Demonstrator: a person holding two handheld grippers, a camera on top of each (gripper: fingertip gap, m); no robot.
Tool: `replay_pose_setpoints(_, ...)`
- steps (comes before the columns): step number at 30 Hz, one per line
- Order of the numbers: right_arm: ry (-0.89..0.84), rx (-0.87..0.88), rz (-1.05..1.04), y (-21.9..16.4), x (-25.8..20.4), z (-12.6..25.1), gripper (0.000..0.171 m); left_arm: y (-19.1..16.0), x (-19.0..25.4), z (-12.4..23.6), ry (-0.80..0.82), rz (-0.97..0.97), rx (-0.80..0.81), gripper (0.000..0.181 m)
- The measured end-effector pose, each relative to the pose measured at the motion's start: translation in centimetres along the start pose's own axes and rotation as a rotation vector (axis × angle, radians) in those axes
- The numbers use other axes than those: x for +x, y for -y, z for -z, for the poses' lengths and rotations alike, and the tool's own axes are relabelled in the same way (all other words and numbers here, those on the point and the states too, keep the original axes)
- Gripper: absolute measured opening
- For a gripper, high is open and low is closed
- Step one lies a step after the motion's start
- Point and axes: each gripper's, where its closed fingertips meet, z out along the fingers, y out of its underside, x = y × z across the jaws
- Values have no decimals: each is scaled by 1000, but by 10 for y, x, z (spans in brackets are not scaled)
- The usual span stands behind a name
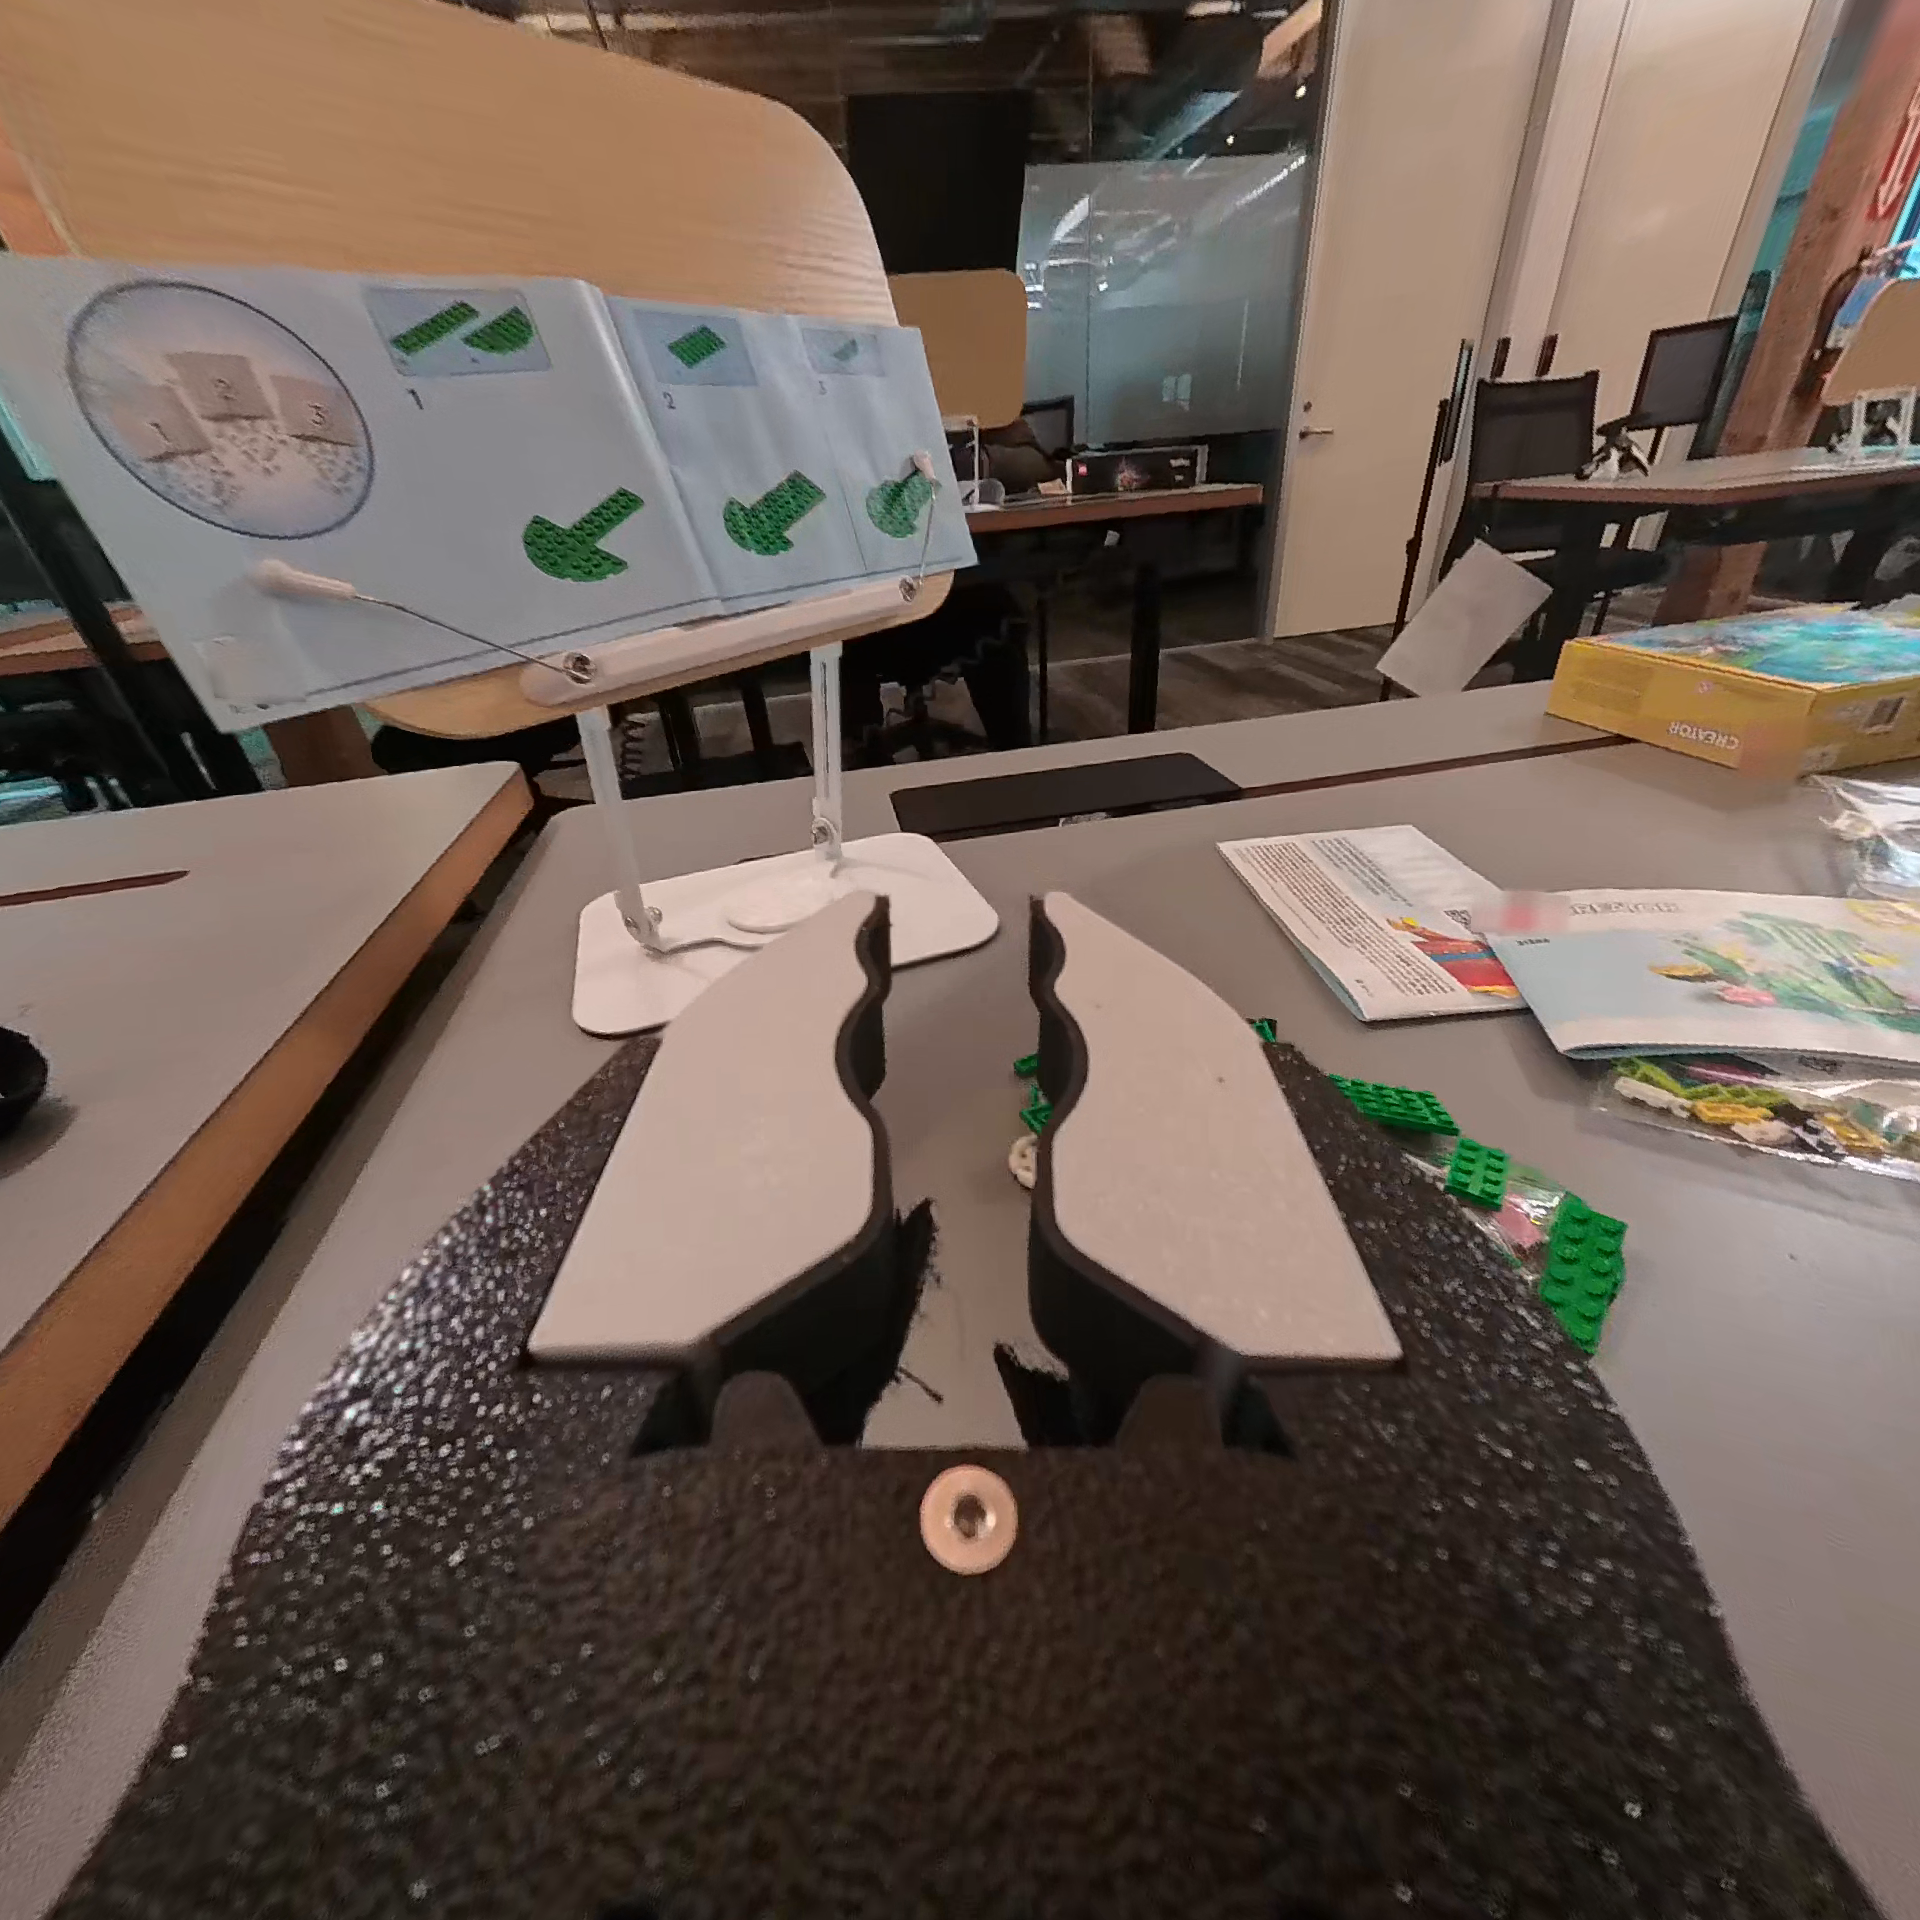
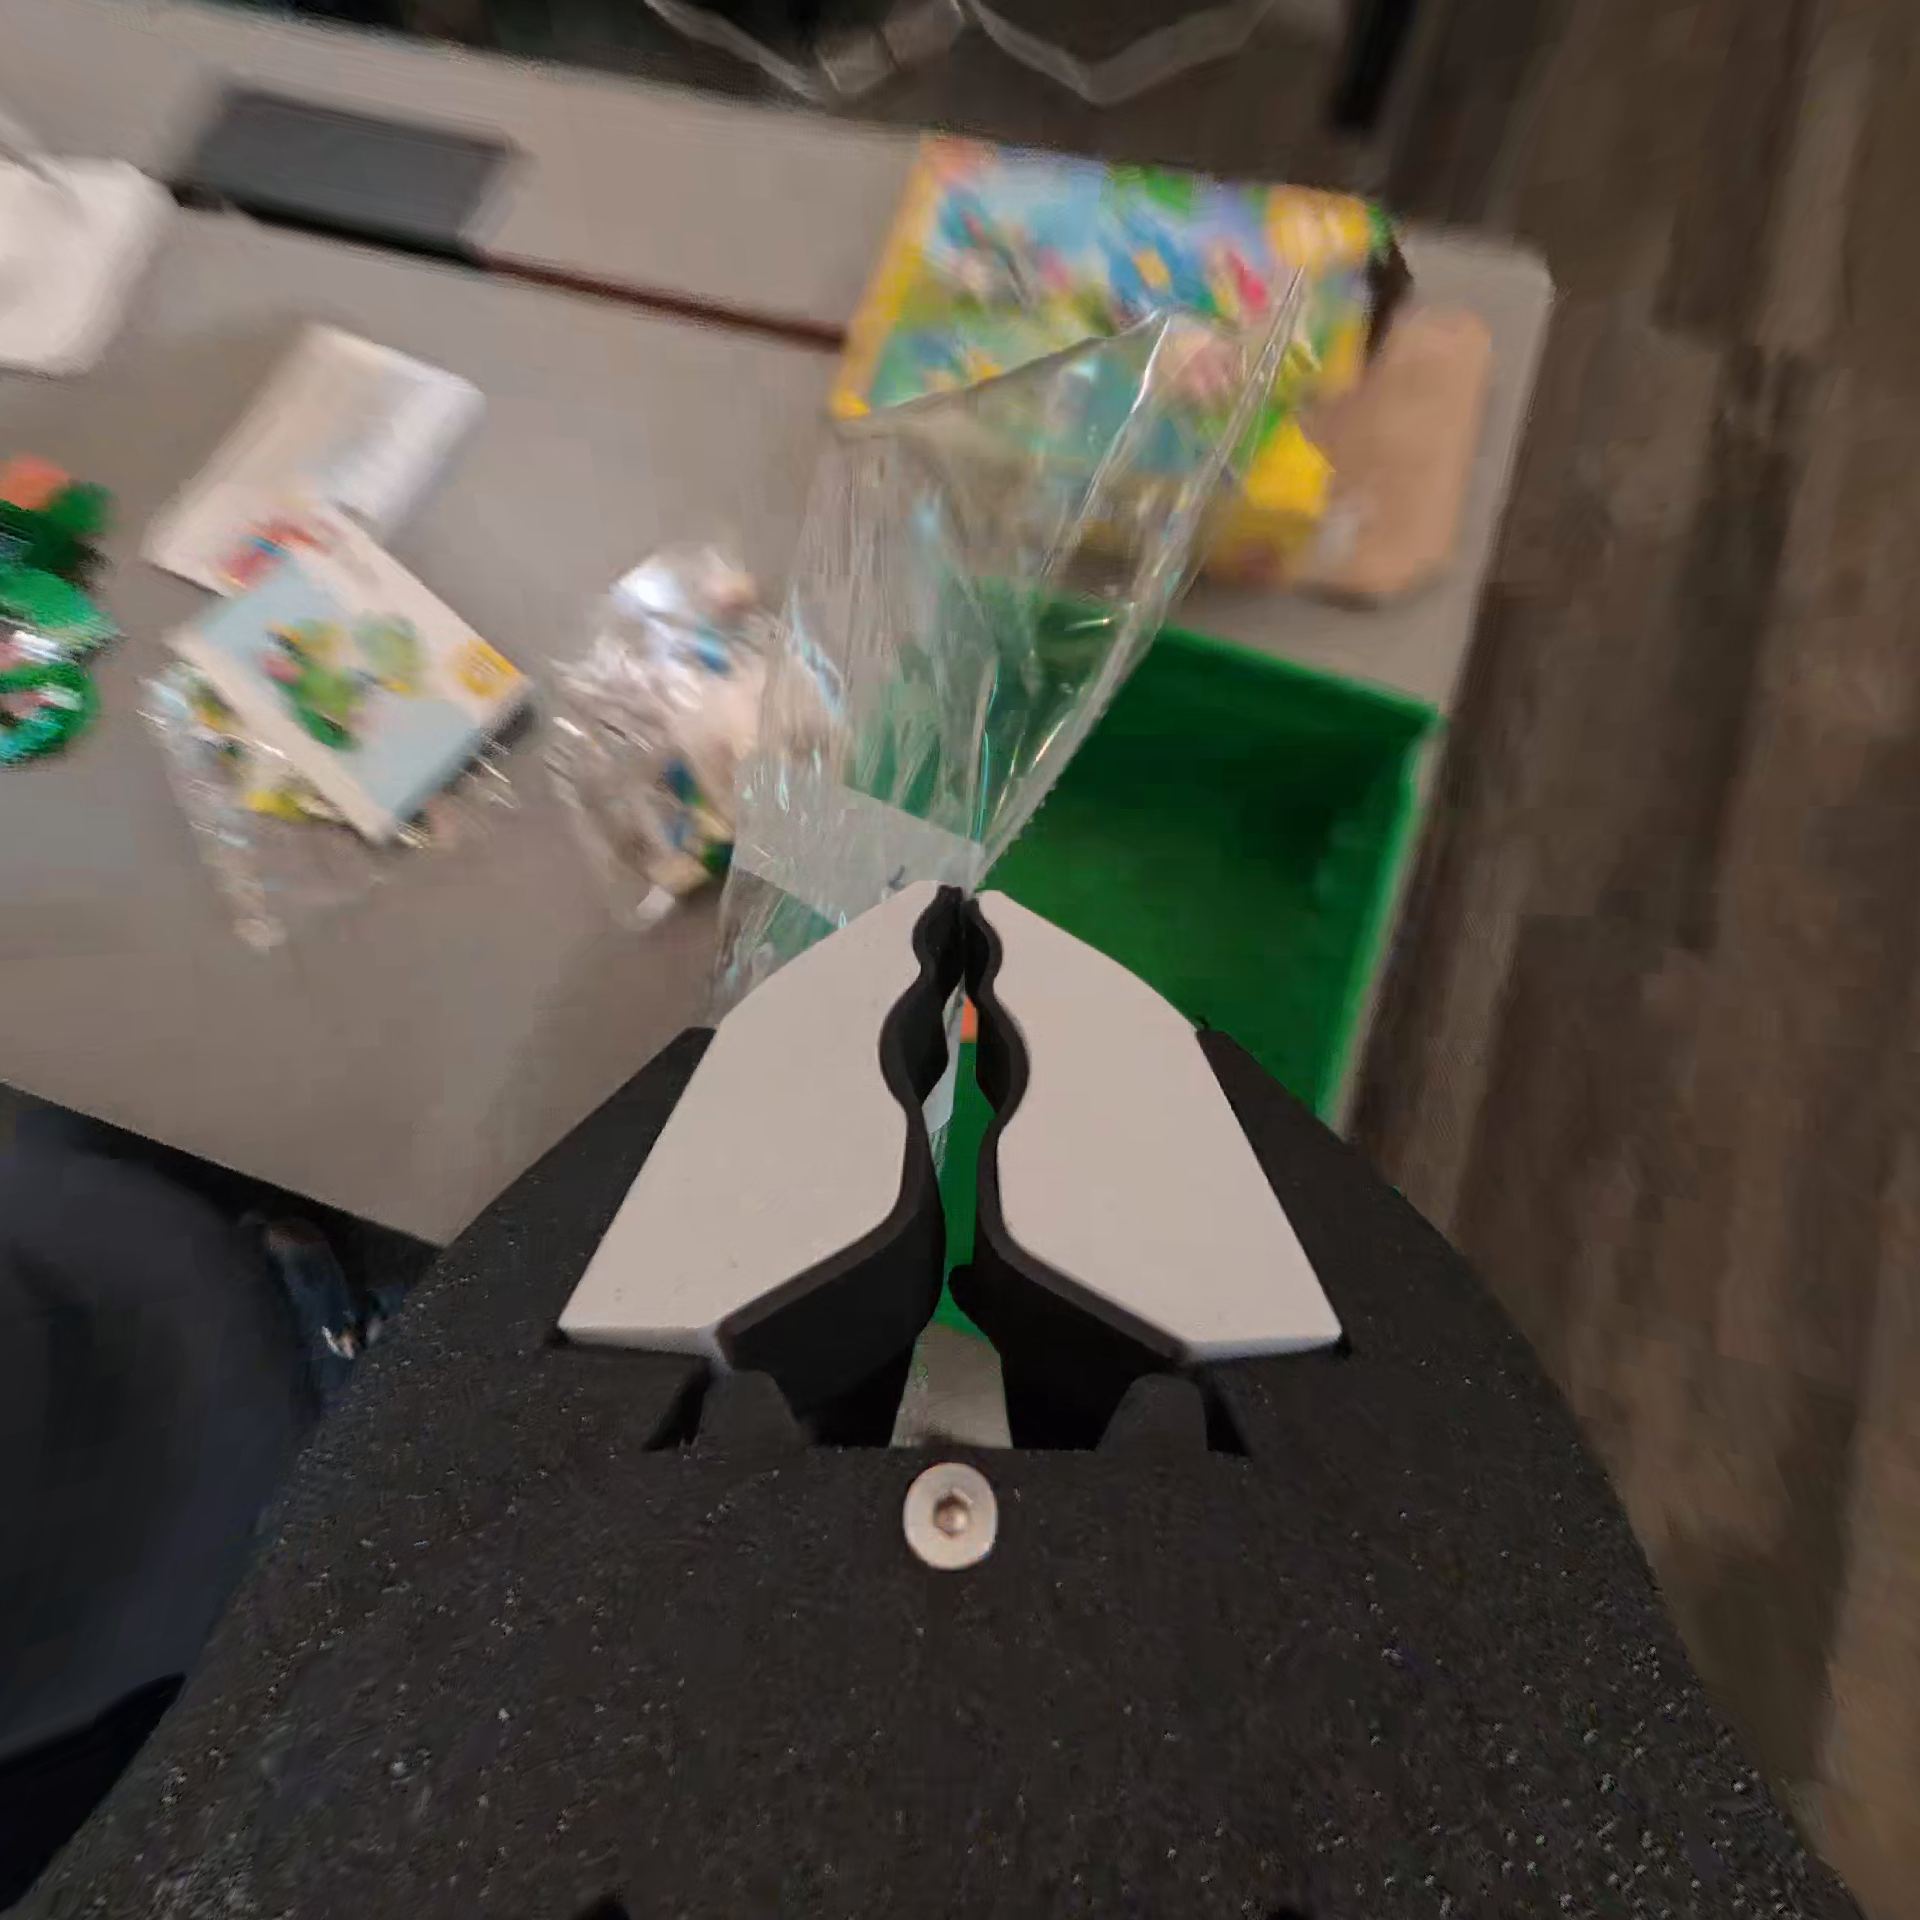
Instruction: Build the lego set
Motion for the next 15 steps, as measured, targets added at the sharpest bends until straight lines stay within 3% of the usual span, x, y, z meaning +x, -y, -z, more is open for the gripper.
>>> replay_pose_setpoints(4, -64, -265, -60, -57, 64, -26, 0, -9, 7, -11, 13, -25, -48, 25)
replay_pose_setpoints(10, 317, -476, -179, -101, 52, -95, 0, -2, 19, -23, 16, -36, -55, 26)
replay_pose_setpoints(13, 201, -589, -167, -122, 73, -119, 0, -2, 23, -27, 3, -64, -77, 30)
replay_pose_setpoints(15, 27, -657, -42, -130, 89, -125, 20, -4, 22, -31, 4, -70, -97, 36)
